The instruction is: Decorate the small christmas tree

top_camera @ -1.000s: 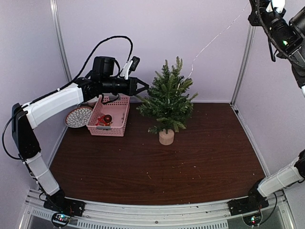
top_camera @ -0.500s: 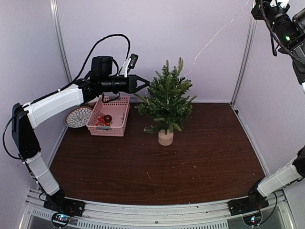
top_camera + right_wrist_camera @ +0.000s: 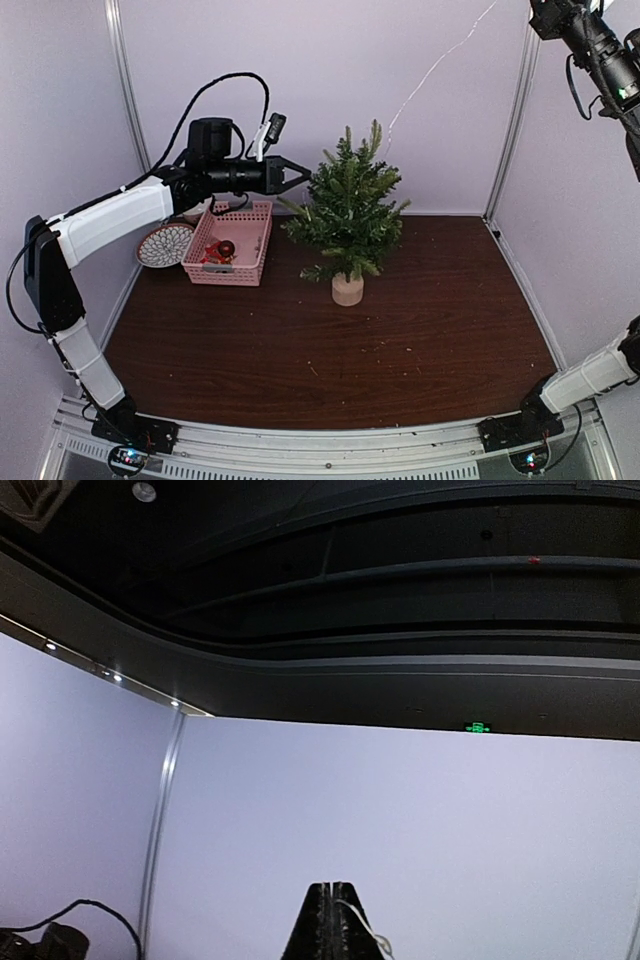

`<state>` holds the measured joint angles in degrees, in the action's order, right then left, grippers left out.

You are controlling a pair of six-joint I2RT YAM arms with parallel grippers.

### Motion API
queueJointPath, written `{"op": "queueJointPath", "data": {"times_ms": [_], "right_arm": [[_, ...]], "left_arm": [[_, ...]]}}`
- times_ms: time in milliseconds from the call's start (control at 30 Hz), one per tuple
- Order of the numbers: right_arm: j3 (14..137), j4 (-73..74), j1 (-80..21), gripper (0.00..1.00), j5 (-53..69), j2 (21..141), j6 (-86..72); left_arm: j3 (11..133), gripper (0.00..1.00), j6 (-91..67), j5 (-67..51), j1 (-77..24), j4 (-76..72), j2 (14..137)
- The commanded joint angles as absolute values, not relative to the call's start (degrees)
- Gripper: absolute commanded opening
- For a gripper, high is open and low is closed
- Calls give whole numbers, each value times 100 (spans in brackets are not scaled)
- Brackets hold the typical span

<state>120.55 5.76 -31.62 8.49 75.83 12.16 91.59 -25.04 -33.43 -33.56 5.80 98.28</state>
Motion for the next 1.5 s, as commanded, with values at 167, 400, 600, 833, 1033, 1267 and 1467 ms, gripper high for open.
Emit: {"op": "queueJointPath", "data": {"times_ms": [167,400,600,833,1033,1267,1467], "right_arm": [[11554,25,-3169,0,3035,7427,-598],[11410,-290,-3592,0,3373,7722,-858],[11448,-48,-4058,0,3081,8071,-468],[11205,300,-4061,0,2388,7739,113],[10896,443,-4057,0,1805,7375,545],[10547,438,-4052,0,1519,7097,689],[10476,443,-4051,0,1480,7016,699]], "left_arm": [[9227,0,-2564,-3635,-3296,241,9710],[9287,0,-2540,-3678,-3296,357,9752],[9327,0,-2460,-3611,-3296,504,9761],[9321,14,-2279,-3534,-3296,625,9697],[9099,45,-2135,-3232,-3259,685,9327],[8289,62,-2050,-2670,-3094,759,8510],[7206,54,-1897,-3112,-3273,685,7963]]}}
